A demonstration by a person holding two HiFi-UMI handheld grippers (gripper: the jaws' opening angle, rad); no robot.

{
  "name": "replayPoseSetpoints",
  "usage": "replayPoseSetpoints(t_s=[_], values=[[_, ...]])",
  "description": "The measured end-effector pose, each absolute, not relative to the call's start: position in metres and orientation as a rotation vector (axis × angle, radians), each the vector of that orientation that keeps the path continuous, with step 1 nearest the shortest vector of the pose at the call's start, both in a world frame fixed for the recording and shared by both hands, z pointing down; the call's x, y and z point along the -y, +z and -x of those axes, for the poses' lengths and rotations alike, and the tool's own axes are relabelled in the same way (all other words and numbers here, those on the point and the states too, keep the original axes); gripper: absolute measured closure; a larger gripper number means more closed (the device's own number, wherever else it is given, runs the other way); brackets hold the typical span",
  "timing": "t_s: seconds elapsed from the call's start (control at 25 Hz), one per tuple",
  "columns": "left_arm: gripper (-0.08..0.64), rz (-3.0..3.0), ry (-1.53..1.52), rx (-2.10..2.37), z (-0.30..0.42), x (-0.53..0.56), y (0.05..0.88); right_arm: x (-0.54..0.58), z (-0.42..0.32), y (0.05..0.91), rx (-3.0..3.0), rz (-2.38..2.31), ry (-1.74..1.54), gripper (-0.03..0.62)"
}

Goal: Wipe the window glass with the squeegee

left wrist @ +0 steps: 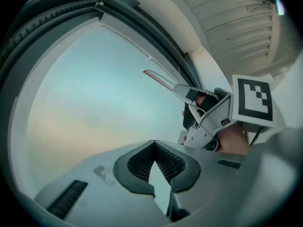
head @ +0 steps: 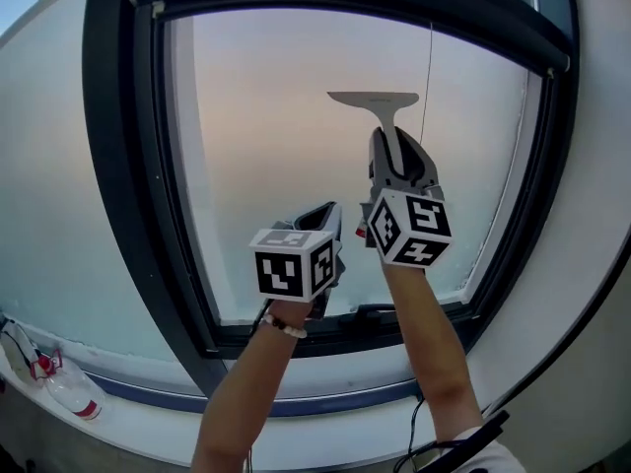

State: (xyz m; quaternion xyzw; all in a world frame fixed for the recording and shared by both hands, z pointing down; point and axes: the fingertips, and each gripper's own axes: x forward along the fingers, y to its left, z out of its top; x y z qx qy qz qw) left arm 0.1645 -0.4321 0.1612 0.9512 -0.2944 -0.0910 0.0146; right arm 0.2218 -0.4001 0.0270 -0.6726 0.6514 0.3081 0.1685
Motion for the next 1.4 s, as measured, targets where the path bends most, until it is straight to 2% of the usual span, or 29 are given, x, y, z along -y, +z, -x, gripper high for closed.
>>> replayPoseSetpoints(t_s=[0.24, 0.6, 1.4], values=[[0.560, -3.028, -0.301, 0.889, -0.174, 0.442, 0.121, 0.413, -0.255, -0.036, -1.775, 1.908, 0.878, 0.508], [0.560, -3.028, -0.302, 0.813, -0.188, 0.459, 0.127, 0.423, -0.276, -0.079, -1.789, 1.882, 0.856, 0.508], [0.560, -2.974, -0.254, 0.766, -0.200, 0.443, 0.174, 0.419, -0.276, 0.028, -1.880, 1.976, 0.766, 0.508]])
